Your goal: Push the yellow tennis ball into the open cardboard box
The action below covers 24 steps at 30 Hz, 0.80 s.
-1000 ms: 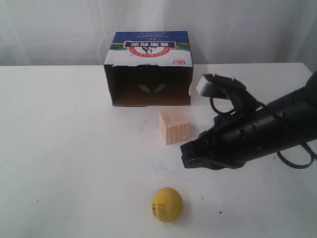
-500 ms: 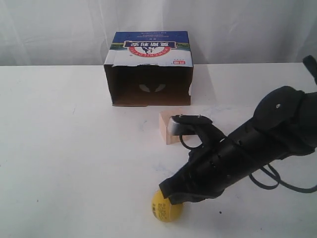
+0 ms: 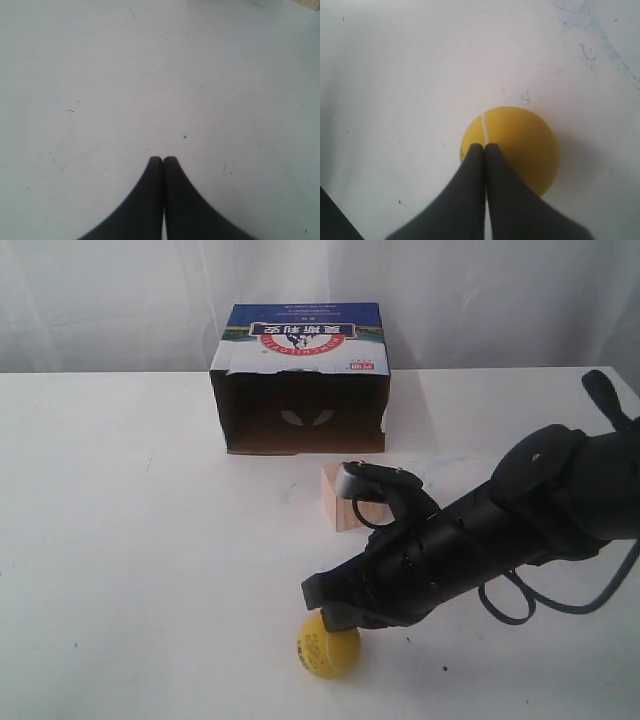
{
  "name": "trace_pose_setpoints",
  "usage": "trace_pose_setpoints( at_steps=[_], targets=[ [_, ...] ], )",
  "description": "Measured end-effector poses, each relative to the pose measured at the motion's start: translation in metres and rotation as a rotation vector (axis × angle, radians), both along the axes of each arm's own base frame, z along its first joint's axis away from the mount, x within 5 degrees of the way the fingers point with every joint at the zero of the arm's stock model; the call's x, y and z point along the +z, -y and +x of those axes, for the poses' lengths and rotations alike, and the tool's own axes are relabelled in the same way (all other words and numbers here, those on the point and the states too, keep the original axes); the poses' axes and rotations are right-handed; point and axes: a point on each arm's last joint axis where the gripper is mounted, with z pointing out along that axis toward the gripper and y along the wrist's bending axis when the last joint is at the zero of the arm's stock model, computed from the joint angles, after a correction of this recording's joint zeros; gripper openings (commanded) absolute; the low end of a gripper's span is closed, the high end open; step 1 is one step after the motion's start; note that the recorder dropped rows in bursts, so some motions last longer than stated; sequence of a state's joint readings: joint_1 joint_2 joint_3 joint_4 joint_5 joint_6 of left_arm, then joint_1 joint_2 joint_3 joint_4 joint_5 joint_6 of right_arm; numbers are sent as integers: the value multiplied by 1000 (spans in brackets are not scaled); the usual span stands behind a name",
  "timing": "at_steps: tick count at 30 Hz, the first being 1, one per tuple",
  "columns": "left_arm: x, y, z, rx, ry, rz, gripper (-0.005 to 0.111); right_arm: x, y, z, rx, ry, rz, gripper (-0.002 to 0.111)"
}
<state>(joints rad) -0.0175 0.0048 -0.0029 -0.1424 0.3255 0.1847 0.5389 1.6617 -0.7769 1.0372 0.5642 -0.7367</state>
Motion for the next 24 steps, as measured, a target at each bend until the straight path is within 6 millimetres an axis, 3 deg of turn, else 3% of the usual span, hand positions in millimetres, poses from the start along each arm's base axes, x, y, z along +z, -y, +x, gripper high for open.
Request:
trace_pose_setpoints(
  at_steps=[10, 19, 24],
  targets=[
    [0, 0, 0, 0, 0, 0, 0, 7, -10, 15, 16, 49, 34, 0],
    [0, 0, 0, 0, 0, 0, 0, 29, -21, 34, 54, 178, 67, 0],
    [0, 0, 0, 0, 0, 0, 0, 24, -17, 45, -5, 257, 10, 0]
  ],
)
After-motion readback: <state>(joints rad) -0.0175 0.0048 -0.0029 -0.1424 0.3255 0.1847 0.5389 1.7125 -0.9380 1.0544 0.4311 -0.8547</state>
